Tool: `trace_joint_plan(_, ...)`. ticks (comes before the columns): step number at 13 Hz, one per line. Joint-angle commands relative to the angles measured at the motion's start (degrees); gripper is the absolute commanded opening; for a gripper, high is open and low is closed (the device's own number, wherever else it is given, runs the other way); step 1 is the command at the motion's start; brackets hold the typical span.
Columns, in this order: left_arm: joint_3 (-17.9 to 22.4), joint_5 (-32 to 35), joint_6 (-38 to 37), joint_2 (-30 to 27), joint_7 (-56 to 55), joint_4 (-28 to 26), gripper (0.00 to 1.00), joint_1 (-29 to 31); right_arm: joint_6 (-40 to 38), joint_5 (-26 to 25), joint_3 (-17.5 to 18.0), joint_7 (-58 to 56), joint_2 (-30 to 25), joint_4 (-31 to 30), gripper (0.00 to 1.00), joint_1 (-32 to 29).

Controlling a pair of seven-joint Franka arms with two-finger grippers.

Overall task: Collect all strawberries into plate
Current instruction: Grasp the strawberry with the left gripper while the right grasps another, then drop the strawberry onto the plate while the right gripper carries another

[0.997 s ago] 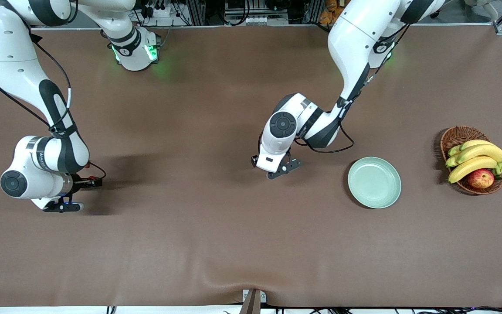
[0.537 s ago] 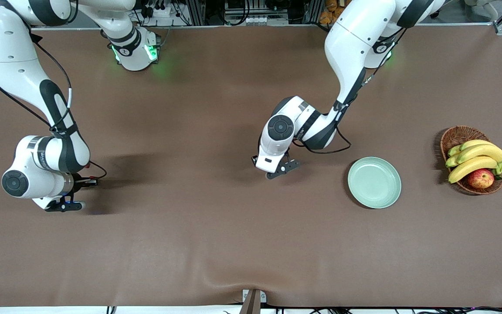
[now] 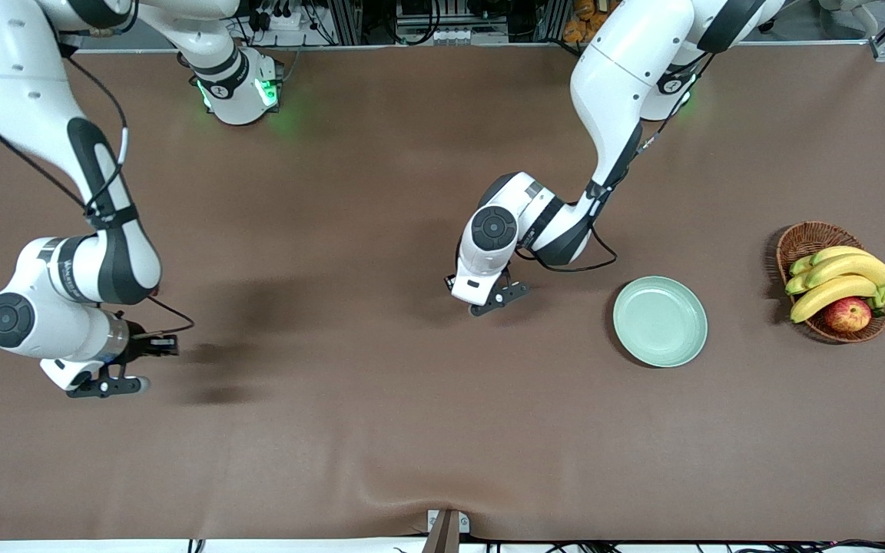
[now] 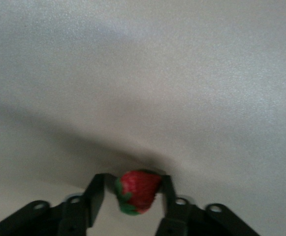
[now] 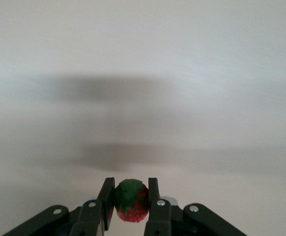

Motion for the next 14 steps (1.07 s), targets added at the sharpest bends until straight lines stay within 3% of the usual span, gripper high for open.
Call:
trace_joint_plan(1, 0.39, -1.07, 0.29, 0.65, 0.16, 1.18, 0.03, -0.56, -0.09, 6.4, 0.12, 7.23, 0.04, 0.45, 0.0, 6.25)
trace_joint_plan(3, 0.39, -0.89, 0.29, -0.14, 0.52, 1.27, 0.0, -0.21, 0.18, 10.63, -0.05, 13.56, 0.3, 0.62, 0.0, 11.26)
trace_joint_plan(7, 0.56, -0.54, -2.77, -6.54, 1.04, 0.57, 0.0, 3.91, 2.81, 11.7, 0.04, 23.68, 0.65, 0.8, 0.0, 17.78)
trace_joint_plan(10, 0.47, -0.54, -12.34, -11.82, 10.06, -0.31, 0.0, 10.06, 7.11, 13.89, 0.04, 29.13, 1.7, 0.8, 0.0, 21.64)
trace_joint_plan(14, 0.82, -0.28, -18.78, -13.77, 22.81, -2.41, 0.0, 18.58, 16.68, 21.44, -0.14, 33.53, 4.16, 0.98, 0.0, 27.88)
